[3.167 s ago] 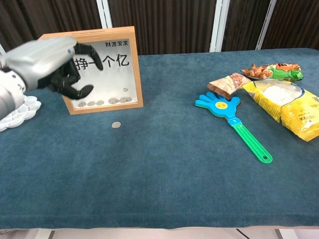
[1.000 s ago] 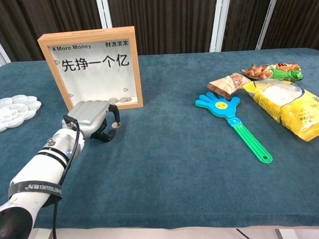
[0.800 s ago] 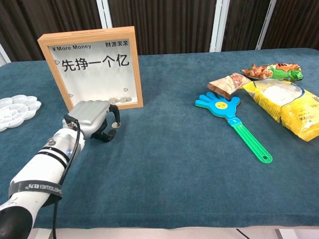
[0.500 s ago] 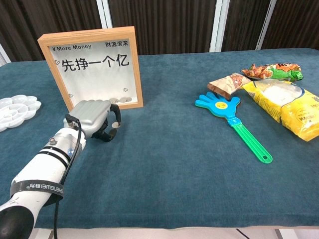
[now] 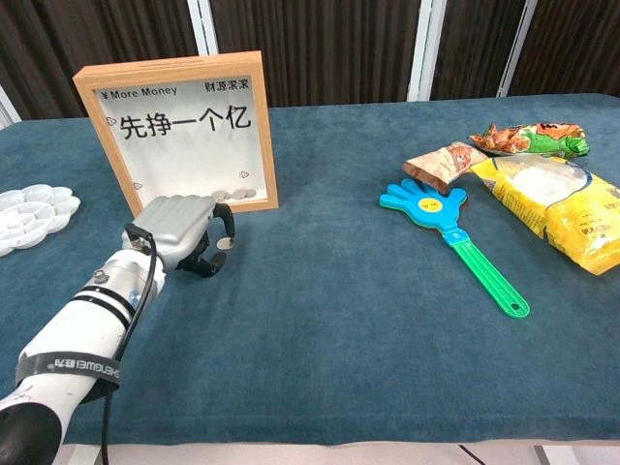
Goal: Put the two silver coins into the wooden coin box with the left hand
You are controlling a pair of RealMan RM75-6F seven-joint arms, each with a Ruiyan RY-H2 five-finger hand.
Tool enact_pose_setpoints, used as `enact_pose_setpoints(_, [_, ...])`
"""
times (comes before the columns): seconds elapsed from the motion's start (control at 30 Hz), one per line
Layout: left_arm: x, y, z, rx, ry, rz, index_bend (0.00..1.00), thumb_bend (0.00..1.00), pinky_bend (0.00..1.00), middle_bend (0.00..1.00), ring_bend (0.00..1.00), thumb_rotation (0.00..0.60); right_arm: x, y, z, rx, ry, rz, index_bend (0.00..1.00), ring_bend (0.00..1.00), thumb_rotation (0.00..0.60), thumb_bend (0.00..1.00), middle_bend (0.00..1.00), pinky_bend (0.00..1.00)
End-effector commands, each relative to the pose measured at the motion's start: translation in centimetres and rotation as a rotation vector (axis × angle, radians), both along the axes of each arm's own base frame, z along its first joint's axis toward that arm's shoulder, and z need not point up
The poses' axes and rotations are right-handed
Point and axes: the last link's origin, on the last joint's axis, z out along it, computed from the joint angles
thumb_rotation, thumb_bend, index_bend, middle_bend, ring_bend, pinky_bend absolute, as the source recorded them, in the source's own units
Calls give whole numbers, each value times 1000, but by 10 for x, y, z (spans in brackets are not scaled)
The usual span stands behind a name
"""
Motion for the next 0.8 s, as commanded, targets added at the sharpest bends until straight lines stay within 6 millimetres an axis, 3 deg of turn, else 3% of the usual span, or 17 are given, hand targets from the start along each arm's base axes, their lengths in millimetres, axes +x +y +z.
enact_pose_setpoints(0.03, [0,0,0,0,1,-1,407,419,1000,1000,1000,600,0,0,0,1,0,0,0,0,600,94,0,0])
enact_pose_setpoints(0.8, [-1,1,0,-6,14,1,417,421,1000,1000,1000,600,0,0,1,-4,-2,-1,0,0,600,94,0,0])
